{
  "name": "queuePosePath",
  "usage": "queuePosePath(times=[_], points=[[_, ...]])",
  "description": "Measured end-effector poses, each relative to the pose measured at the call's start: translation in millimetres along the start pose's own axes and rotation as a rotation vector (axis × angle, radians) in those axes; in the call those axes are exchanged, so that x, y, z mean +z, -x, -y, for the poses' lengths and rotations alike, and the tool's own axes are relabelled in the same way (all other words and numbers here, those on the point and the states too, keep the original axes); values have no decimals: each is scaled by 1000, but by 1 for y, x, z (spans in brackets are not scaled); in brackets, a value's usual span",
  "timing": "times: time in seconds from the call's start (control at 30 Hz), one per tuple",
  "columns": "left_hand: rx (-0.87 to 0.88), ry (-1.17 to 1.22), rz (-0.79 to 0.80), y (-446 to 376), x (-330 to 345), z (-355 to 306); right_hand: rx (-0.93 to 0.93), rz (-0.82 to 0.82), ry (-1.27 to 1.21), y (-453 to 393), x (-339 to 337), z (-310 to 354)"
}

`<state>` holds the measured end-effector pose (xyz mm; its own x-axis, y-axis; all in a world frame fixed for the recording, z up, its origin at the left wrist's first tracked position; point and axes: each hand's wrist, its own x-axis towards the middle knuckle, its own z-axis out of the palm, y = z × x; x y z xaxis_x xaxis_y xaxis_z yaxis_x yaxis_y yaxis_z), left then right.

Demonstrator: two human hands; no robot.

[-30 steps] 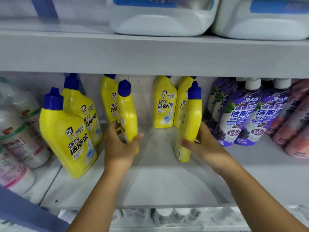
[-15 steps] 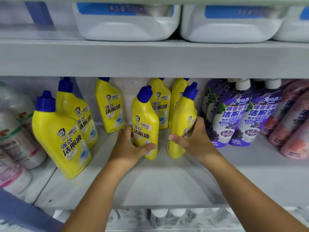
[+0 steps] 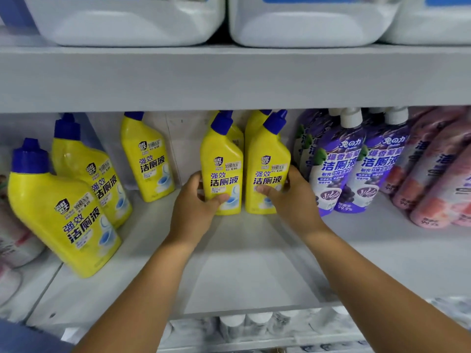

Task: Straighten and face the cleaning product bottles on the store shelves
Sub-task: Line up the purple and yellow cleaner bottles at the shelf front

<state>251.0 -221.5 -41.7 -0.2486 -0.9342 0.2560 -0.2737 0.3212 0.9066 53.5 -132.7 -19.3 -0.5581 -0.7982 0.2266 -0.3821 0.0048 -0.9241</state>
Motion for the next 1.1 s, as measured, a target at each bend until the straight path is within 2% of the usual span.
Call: queuePosePath(times=[0.3,0.53,0.63,0.77,0.97,1.1], points=[[56,-105,-129,-18,21,5,40,-44,106,-24,7,1],[88,-125,-137,-23,27,12,57,-30,121,-29,16,3],[83,-76,-106,-25,28,18,62,-29,70,-28,18,3],[59,98,-11,-24,30,16,85,49,-177,-29,18,-6],[54,197,-48,-24,30,11,115,129,-234,-34,11,-4],[42,251,-71,-26,29,16,107,125,-252,-32,12,-4]])
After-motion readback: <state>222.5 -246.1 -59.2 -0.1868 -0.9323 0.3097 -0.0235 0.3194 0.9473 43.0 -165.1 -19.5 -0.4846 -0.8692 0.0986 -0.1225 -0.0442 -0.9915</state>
